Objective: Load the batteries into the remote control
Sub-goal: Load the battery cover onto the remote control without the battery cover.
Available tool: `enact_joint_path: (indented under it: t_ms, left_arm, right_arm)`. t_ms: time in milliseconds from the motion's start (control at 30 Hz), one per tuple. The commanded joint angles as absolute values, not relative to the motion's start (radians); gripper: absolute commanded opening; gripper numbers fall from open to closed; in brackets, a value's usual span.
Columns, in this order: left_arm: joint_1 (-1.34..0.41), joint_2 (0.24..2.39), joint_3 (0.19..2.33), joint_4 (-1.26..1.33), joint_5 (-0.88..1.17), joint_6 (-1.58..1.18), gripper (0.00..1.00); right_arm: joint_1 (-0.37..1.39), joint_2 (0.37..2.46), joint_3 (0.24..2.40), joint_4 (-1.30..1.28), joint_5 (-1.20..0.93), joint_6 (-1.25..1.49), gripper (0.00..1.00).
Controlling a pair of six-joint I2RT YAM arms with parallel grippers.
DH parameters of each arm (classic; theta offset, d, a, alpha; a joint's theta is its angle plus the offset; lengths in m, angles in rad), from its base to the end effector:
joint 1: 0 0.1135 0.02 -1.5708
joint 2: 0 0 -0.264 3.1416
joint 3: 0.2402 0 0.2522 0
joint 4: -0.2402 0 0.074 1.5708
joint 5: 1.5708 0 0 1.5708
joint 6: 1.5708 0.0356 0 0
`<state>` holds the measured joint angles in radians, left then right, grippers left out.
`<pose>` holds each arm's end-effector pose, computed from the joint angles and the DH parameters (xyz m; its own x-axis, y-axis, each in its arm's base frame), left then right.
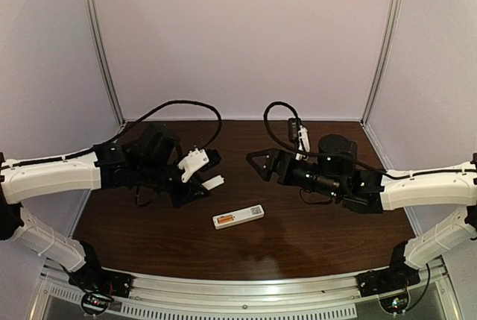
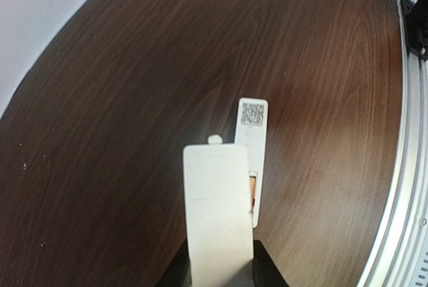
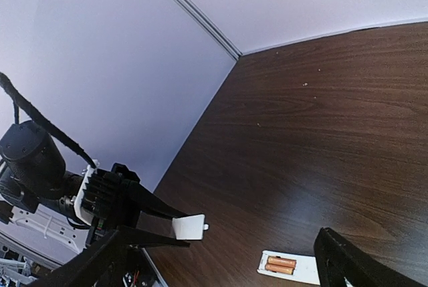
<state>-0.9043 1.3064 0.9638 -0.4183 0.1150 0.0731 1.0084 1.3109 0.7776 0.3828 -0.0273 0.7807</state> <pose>0.1706 -0.2235 0.2671 -0.3644 0.5806 -0.7281 0.8611 0.5078 -0.0260 0.1602 0.2560 0.2793 -0.6621 0.2690 -0.6995 -0.5547 0.4517 0.6987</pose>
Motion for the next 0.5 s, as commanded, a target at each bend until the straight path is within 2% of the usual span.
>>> enact_joint_path:
  t_ms: [0,133,333,467]
  left_arm:
    - [-0.904,1.348,0.924,-0.497,0.17,0.129,0.0]
    - [-0.904,1.398,0.9,-0.49,0.183,0.156,0.0]
    - [-0.903,1.48,0.91,-0.468,0.179,0.17,0.01]
    - [-0.908,1.524,0.934,-0.467,0.154,0.189,0.02]
  right_arm:
    - [0.95,1.356,0.754,0.289,-0.211,0.743,1.0]
    - [0.898,1.38,0.703,0.394,-0.32,0.77,0.95]
    - [0.86,1.484,0.74,0.422,-0.44,0.787,0.68]
    - [0.855,1.559,0.753,0.48,-0.496,0.832,0.56]
